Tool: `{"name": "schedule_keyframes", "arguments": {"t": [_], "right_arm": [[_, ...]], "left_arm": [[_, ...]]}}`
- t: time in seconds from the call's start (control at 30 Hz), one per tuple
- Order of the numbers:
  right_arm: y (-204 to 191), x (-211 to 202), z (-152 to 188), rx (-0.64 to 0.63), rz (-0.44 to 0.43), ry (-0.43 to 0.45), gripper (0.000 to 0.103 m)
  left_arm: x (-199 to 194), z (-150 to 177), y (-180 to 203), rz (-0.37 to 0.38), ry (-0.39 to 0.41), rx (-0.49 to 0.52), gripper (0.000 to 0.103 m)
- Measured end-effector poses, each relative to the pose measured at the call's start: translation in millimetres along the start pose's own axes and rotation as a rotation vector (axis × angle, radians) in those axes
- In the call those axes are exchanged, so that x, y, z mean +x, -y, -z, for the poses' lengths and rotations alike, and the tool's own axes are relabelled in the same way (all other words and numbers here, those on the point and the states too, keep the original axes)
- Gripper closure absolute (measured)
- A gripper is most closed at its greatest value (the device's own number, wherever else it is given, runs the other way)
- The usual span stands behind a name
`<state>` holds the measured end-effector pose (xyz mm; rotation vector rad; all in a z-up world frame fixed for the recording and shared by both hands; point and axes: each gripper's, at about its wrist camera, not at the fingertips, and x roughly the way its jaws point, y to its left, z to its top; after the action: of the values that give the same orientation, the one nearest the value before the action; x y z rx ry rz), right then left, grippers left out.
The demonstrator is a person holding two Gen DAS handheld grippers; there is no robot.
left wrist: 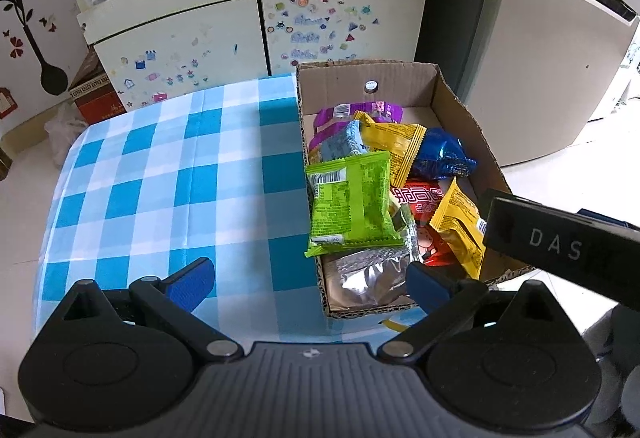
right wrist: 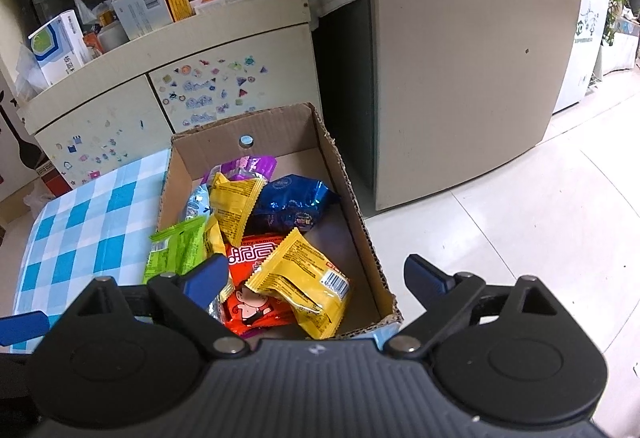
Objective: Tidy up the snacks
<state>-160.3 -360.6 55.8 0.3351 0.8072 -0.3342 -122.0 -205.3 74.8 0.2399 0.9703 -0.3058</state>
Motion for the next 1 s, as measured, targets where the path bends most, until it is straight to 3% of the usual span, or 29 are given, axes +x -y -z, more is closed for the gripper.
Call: {"name": "schedule_keyframes", "arguments": {"t": [0.53,1.0], "right_arm": [[-4.5,14.1,-8.1,-0.079,0.020,-0.056,0.006],[-9.3,32.3,-26.8,-0.102,-0.018,-0.111,0.005]], "left_arm": [[19.6,-12.1,14.7,-0.035,-0.052,0.013,0.000],[38.0,-29.0,7.2,-0.006,-0.108,-0.042,0.000]]}}
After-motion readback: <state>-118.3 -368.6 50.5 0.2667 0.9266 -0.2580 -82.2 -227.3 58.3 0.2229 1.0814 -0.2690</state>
